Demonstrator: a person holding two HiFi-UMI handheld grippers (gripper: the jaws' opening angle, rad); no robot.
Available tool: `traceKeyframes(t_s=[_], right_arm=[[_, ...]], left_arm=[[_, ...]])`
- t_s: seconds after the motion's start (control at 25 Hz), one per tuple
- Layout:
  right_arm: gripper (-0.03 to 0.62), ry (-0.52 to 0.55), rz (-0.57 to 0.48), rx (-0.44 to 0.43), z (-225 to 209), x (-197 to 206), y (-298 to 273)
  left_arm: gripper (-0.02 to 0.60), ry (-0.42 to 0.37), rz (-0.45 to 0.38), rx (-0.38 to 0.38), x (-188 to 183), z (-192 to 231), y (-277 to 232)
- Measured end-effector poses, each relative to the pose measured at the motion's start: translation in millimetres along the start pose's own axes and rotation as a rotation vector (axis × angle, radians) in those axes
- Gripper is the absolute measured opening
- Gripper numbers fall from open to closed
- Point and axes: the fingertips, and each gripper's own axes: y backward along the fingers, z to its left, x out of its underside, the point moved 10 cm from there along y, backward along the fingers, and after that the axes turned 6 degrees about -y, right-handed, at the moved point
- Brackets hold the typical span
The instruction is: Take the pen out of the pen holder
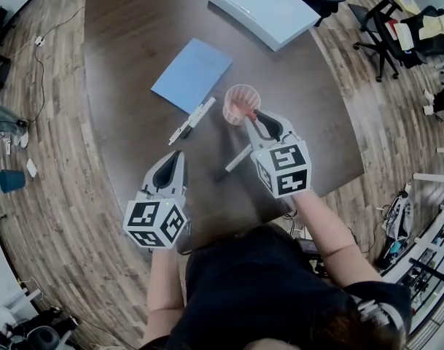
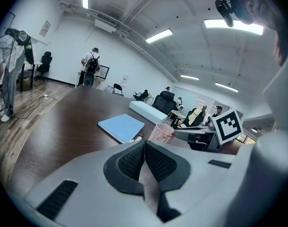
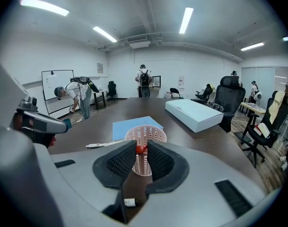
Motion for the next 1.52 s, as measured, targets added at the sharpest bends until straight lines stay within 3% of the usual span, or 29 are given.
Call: traceKeyframes(t_s=[0.48,0.92,1.24,1.52], right_arm=[[0.077,0.016,-0.096,-0.004,0.6,-9.2,23.5],[0.077,0.042,-0.227,-0.039,6.3,-33.6,70.0],[0.077,0.054,-0.302,-0.139,23.3,-48.0,101.3],[0.077,0.063,-0.282,-0.270,49.4,-43.0,94.7]], left_arm=[[0.031,-0.009,-0.040,-0.035,-0.4,-10.8,18.9],[0.031,-0.005,-0.093,-0.112,2.5,-23.0,53.0],[0.031,0.000,-0.123,-0.171,9.3,-30.3,79.3],[0.030,0.019,-0.140,-0.238,20.5,-31.6,104.7]])
